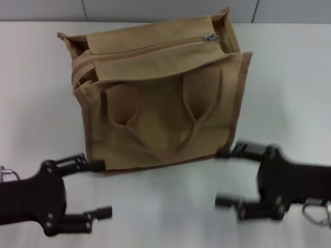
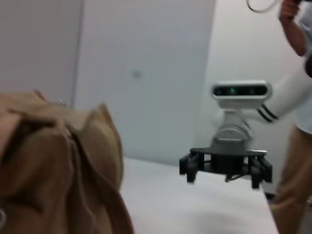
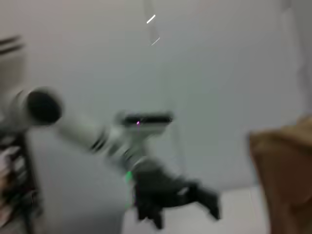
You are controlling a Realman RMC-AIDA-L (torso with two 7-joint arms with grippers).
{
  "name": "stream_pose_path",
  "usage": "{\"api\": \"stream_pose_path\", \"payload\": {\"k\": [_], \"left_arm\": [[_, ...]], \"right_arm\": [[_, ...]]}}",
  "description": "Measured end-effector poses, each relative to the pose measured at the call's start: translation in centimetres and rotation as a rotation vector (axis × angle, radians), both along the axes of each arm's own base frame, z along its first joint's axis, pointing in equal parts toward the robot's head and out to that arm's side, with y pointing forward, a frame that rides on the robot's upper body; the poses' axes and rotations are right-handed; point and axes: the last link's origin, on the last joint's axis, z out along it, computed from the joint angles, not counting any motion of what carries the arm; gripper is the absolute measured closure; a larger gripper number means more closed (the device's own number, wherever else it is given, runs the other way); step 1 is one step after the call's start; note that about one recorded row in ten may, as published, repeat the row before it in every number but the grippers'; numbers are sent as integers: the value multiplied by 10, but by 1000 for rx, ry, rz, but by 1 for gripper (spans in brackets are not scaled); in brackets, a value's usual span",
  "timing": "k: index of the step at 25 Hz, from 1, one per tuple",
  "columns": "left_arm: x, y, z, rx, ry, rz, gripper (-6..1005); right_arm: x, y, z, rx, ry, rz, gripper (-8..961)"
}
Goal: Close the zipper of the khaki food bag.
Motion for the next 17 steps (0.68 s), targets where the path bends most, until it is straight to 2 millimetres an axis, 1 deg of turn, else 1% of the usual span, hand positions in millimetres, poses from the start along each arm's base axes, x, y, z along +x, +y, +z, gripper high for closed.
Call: {"api": "stream_pose_path", "payload": {"k": [5, 17], "left_arm": [[4, 3, -6, -25, 10, -21, 165], [3, 4, -9, -33, 30, -24, 165]], "right_arm": [[-4, 4, -9, -26, -47, 35, 147], [-2, 8, -13, -9, -76, 16, 147]]}}
